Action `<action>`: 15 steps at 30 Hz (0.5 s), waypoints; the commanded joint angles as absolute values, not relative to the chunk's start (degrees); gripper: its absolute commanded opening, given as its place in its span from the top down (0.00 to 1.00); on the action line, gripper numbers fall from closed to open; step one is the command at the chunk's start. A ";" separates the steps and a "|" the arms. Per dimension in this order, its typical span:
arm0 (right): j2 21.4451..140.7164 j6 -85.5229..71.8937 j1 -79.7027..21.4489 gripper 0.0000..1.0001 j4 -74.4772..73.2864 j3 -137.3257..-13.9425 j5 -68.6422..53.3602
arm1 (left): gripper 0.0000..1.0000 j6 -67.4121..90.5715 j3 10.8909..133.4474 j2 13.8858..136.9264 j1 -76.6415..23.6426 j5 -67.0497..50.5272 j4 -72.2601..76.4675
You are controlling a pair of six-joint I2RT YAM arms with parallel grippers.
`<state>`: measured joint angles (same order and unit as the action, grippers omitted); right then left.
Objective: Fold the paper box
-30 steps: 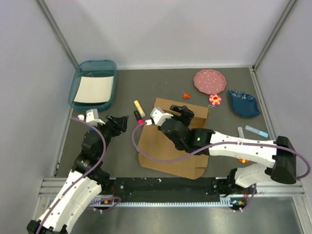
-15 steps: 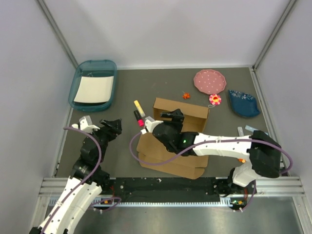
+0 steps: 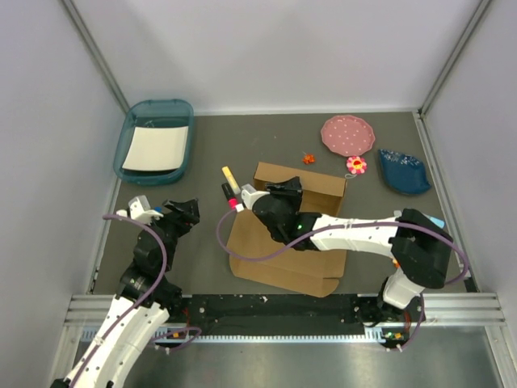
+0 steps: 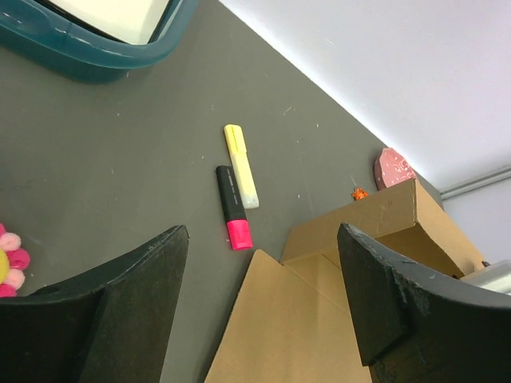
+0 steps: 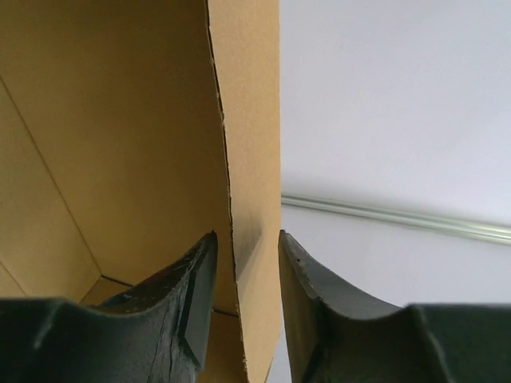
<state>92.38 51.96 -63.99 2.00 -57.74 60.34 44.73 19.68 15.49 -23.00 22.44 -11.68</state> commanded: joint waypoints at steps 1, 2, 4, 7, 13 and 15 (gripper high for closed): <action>93.07 53.70 -63.54 0.66 6.15 -57.31 61.87 | 0.19 44.74 19.60 14.77 -22.85 23.73 -11.07; 93.25 54.05 -63.37 0.68 6.67 -57.22 62.05 | 0.19 44.91 19.60 14.77 -22.85 23.73 -11.07; 93.51 55.19 -63.20 0.71 8.17 -56.26 62.23 | 0.18 45.26 19.51 14.76 -22.85 23.73 -11.07; 93.87 55.81 -62.49 0.72 8.88 -55.99 62.58 | 0.17 46.05 19.77 14.76 -22.85 23.56 -11.16; 94.83 54.41 -60.30 0.78 7.38 -56.34 62.67 | 0.17 45.44 20.92 14.76 -22.85 23.55 -11.16; 94.66 54.23 -60.21 0.89 7.29 -56.95 63.37 | 0.17 45.26 21.18 14.77 -22.85 23.73 -11.60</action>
<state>93.95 55.46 -61.60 6.96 -55.90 61.54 45.54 19.68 15.49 -23.00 23.07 -11.73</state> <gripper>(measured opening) 0.215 0.830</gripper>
